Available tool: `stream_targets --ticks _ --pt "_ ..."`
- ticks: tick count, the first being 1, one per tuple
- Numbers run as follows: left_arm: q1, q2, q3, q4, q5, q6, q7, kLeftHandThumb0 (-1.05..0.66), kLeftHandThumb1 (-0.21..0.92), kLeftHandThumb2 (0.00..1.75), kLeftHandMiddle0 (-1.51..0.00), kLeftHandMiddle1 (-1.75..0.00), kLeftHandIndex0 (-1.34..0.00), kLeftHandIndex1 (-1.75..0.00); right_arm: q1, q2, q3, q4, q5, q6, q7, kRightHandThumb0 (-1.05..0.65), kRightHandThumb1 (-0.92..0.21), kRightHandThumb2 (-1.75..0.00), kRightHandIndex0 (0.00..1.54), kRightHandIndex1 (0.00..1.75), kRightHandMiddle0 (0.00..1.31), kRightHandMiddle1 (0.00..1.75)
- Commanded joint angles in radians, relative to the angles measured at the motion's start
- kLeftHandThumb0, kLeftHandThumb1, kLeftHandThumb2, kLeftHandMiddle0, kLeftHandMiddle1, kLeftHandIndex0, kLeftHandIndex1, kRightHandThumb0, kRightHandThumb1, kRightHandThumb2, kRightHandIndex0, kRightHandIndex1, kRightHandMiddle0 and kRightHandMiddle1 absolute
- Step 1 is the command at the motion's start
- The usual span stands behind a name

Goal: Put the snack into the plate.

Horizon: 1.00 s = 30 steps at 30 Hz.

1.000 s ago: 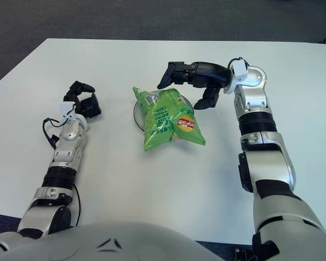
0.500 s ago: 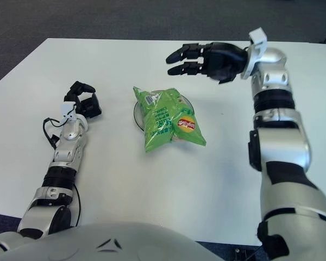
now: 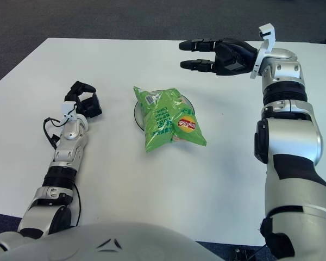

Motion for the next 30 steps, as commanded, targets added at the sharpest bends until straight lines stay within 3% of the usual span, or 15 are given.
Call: stream_targets --ticks 1,3,4,8,10,11,15,16,19,22,23,26,30 --pt "0.140 -0.049 -0.010 0.091 0.000 0.010 -0.001 -0.48 0.32 1.31 -1.28 -1.75 -0.61 -1.75 0.041 0.063 -0.052 -0.170 0.085 -0.009 0.003 -0.96 -0.92 -0.47 0.02 0.20 0.00 0.40" --pt "0.141 -0.048 -0.011 0.092 0.001 0.007 -0.002 -0.47 0.33 1.30 -1.28 -1.75 -0.60 -1.75 0.081 0.099 -0.100 -0.077 0.080 -0.196 -0.032 -0.87 -0.92 -0.53 0.02 0.34 0.00 0.60" --pt "0.140 -0.047 -0.011 0.092 0.001 0.006 -0.004 -0.47 0.33 1.29 -1.28 -1.75 -0.60 -1.75 0.095 0.107 -0.114 -0.058 0.079 -0.243 -0.049 -0.85 -0.92 -0.57 0.01 0.40 0.00 0.66" --pt "0.141 -0.043 -0.012 0.096 -0.001 -0.004 -0.010 -0.48 0.32 1.31 -1.27 -1.75 -0.61 -1.75 0.155 0.107 -0.137 -0.282 0.138 -0.083 -0.108 -0.85 -0.92 -0.64 0.00 0.48 0.00 0.65" --pt "0.140 -0.043 -0.011 0.096 -0.002 -0.001 -0.011 -0.48 0.31 1.33 -1.28 -1.75 -0.62 -1.75 0.142 0.096 -0.135 -0.250 0.127 -0.093 -0.107 -0.85 -0.89 -0.63 0.00 0.50 0.00 0.59" --pt "0.140 -0.043 -0.009 0.098 -0.003 0.001 -0.011 -0.48 0.30 1.33 -1.28 -1.75 -0.62 -1.75 0.143 0.088 -0.132 -0.223 0.106 -0.143 -0.114 -0.79 -0.81 -0.64 0.00 0.50 0.00 0.55" --pt "0.138 -0.044 -0.007 0.098 -0.001 0.010 -0.006 -0.49 0.29 1.34 -1.28 -1.75 -0.63 -1.75 0.163 0.087 -0.122 -0.150 0.033 -0.312 -0.197 -0.75 -0.68 -0.71 0.00 0.63 0.00 0.56" --pt "0.138 -0.044 -0.008 0.097 0.000 0.012 -0.006 -0.49 0.29 1.34 -1.28 -1.75 -0.63 -1.75 0.176 0.100 -0.119 -0.141 0.007 -0.328 -0.272 -0.69 -0.63 -0.77 0.03 0.70 0.00 0.61" --pt "0.136 -0.041 -0.009 0.101 0.002 0.009 -0.008 -0.48 0.30 1.33 -1.29 -1.75 -0.62 -1.75 0.215 0.138 -0.125 -0.133 -0.033 -0.329 -0.454 -0.51 -0.50 -1.01 0.18 0.96 0.00 1.01" --pt "0.137 -0.040 -0.010 0.104 0.004 0.000 -0.007 -0.48 0.31 1.32 -1.29 -1.75 -0.61 -1.75 0.235 0.165 -0.144 -0.160 -0.036 -0.287 -0.591 -0.42 -0.46 -1.12 0.26 1.12 0.00 1.33" --pt "0.137 -0.040 -0.010 0.104 0.005 -0.001 -0.006 -0.48 0.31 1.32 -1.29 -1.75 -0.61 -1.75 0.237 0.170 -0.148 -0.167 -0.037 -0.279 -0.623 -0.40 -0.57 -0.98 0.28 1.18 0.10 1.48" --pt "0.136 -0.039 -0.009 0.105 0.006 -0.003 -0.004 -0.48 0.31 1.32 -1.29 -1.75 -0.61 -1.75 0.235 0.182 -0.153 -0.170 -0.037 -0.270 -0.685 -0.38 -0.69 -0.83 0.31 1.26 0.23 1.66" --pt "0.136 -0.037 -0.008 0.104 0.005 -0.002 -0.006 -0.48 0.30 1.33 -1.29 -1.75 -0.62 -1.75 0.232 0.214 -0.167 -0.148 -0.041 -0.253 -0.802 -0.38 -0.69 -0.84 0.33 1.35 0.30 1.72"
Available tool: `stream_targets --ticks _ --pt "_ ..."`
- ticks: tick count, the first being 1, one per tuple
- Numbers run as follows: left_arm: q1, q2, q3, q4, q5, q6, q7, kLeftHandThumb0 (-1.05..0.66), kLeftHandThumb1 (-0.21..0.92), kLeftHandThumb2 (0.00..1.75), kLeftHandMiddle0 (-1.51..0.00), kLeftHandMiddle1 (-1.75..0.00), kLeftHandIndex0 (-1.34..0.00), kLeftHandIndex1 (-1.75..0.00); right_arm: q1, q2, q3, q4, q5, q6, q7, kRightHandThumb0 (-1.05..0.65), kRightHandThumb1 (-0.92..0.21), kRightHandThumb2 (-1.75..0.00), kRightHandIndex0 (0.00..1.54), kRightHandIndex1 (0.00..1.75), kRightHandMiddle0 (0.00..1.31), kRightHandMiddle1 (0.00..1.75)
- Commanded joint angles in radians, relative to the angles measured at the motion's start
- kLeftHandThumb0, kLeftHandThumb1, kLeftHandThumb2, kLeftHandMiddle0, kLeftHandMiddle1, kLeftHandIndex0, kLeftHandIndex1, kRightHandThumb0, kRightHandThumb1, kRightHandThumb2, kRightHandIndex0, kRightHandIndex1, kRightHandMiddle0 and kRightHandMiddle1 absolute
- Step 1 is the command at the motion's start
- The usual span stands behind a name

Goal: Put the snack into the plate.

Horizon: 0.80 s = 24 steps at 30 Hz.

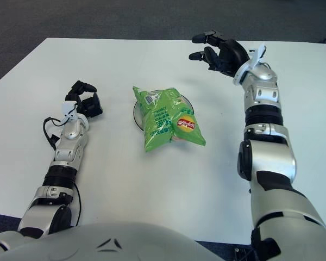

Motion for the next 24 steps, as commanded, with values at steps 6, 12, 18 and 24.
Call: stream_targets --ticks 6,12,18,24 --pt "0.135 -0.043 -0.006 0.097 0.009 0.004 0.014 -0.49 0.29 1.35 -1.29 -1.75 -0.63 -1.75 0.062 0.057 -0.029 -0.013 -0.006 0.029 -0.168 -0.31 -0.64 -0.88 0.37 1.43 0.36 1.74" --pt "0.131 -0.043 -0.006 0.106 0.005 -0.014 0.006 -0.48 0.31 1.32 -1.29 -1.75 -0.61 -1.75 0.141 0.118 -0.076 -0.045 0.044 0.050 -0.234 -0.04 -0.49 -1.01 0.52 1.42 0.44 1.75" --pt "0.130 -0.040 -0.006 0.113 0.005 -0.025 0.004 -0.48 0.31 1.32 -1.29 -1.75 -0.62 -1.75 0.162 0.162 -0.118 -0.021 0.078 0.044 -0.275 -0.01 -0.30 -1.22 0.70 1.37 0.55 1.75" --pt "0.129 -0.044 -0.005 0.117 0.010 -0.021 0.019 -0.48 0.32 1.31 -1.29 -1.75 -0.61 -1.75 0.177 0.186 -0.146 0.010 0.094 0.028 -0.301 -0.01 -0.11 -1.44 0.86 1.37 0.64 1.75"
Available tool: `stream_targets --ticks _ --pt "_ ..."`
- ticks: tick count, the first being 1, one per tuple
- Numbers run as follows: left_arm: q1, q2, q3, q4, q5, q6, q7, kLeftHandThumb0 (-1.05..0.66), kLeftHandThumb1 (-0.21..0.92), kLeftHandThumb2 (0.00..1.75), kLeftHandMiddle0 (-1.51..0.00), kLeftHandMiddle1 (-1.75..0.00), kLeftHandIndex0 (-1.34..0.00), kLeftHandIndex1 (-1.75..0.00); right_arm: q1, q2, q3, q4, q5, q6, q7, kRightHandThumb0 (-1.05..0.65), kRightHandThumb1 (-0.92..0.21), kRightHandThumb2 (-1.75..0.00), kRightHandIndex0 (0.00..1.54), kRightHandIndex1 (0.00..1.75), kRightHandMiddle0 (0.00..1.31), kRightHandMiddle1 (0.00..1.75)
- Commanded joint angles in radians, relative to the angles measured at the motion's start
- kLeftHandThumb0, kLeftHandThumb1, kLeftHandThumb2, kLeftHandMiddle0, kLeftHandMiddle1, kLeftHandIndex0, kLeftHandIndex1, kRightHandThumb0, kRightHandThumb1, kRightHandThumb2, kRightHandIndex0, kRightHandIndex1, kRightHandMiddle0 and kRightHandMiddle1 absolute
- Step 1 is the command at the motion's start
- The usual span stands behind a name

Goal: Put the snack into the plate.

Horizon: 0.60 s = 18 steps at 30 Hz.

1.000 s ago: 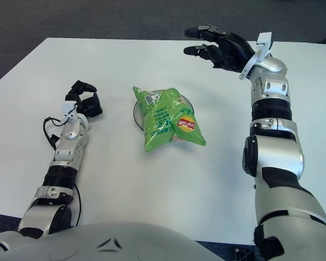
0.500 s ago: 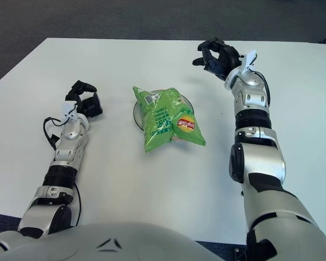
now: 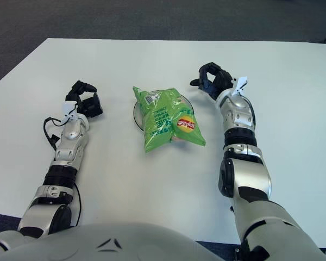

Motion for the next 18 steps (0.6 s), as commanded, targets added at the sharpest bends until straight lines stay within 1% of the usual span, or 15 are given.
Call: stream_targets --ticks 1,3,7,12,18 --pt "0.134 -0.045 -0.004 0.096 0.009 0.000 0.017 -0.48 0.32 1.31 -1.29 -1.75 -0.60 -1.75 0.003 0.015 -0.026 0.018 0.023 -0.013 -0.023 -0.01 -0.07 -1.48 0.89 1.38 0.66 1.75" --pt "0.133 -0.045 -0.003 0.095 0.008 0.004 0.020 -0.48 0.32 1.31 -1.29 -1.75 -0.60 -1.75 0.007 0.021 -0.031 0.021 0.022 -0.014 -0.035 -0.01 -0.02 -1.53 0.92 1.38 0.68 1.75" --pt "0.132 -0.046 -0.004 0.089 0.009 0.019 0.024 -0.48 0.32 1.30 -1.29 -1.75 -0.60 -1.75 0.031 0.040 -0.039 0.005 0.012 -0.012 -0.096 -0.01 0.05 -1.62 0.98 1.40 0.71 1.75" --pt "0.135 -0.039 -0.004 0.091 0.004 0.007 0.015 -0.48 0.32 1.31 -1.30 -1.75 -0.61 -1.75 0.095 0.064 -0.023 -0.078 -0.021 -0.007 -0.184 -0.01 0.09 -1.67 1.00 1.45 0.71 1.75" --pt "0.134 -0.034 0.004 0.100 -0.004 -0.009 0.005 -0.48 0.31 1.32 -1.30 -1.75 -0.61 -1.75 0.146 0.077 0.006 -0.154 -0.056 0.012 -0.246 -0.01 0.12 -1.72 1.01 1.49 0.74 1.75"
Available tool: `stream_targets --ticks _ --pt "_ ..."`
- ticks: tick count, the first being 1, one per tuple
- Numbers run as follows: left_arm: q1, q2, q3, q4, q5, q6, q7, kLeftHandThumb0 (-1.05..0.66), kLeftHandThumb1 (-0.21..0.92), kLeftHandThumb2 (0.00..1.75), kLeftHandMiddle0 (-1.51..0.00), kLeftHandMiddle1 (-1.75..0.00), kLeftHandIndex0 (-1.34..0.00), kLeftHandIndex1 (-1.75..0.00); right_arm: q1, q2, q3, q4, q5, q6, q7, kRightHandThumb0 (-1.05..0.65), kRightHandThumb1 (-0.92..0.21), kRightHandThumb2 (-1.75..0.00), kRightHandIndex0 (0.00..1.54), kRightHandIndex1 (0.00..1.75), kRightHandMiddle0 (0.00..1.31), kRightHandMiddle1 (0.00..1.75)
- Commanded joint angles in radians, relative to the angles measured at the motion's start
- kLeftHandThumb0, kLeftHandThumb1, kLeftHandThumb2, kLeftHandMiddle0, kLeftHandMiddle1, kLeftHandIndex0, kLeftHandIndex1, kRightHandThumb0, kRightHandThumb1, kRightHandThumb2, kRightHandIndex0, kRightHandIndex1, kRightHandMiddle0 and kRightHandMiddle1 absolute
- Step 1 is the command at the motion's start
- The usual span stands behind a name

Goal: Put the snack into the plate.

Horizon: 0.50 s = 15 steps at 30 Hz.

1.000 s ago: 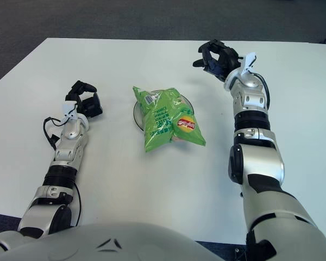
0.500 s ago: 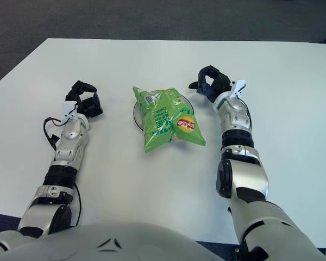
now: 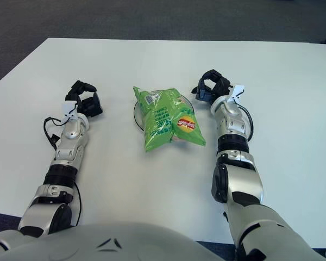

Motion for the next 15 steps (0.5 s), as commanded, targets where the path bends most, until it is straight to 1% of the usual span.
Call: stream_targets --ticks 1,8,12,15 --pt "0.135 -0.033 0.002 0.097 -0.001 -0.008 -0.003 -0.48 0.32 1.31 -1.30 -1.75 -0.61 -1.75 0.059 0.020 0.020 -0.040 -0.028 0.029 -0.044 -0.01 0.13 -1.73 1.01 1.50 0.74 1.75" --pt "0.134 -0.024 0.001 0.101 0.003 -0.012 -0.011 -0.47 0.34 1.28 -1.31 -1.75 -0.59 -1.75 0.101 0.029 0.040 -0.102 -0.052 0.039 -0.073 -0.01 0.10 -1.74 0.94 1.63 0.72 1.75" --pt "0.134 -0.021 0.003 0.099 0.000 -0.014 -0.017 -0.47 0.35 1.28 -1.31 -1.75 -0.58 -1.75 0.133 0.028 0.053 -0.121 -0.070 0.015 -0.073 -0.01 0.10 -1.75 0.94 1.63 0.71 1.75" --pt "0.137 -0.020 0.004 0.095 0.000 -0.019 -0.021 -0.47 0.35 1.28 -1.31 -1.75 -0.58 -1.75 0.166 0.025 0.074 -0.130 -0.110 -0.018 -0.096 -0.01 0.10 -1.75 0.94 1.63 0.71 1.75"
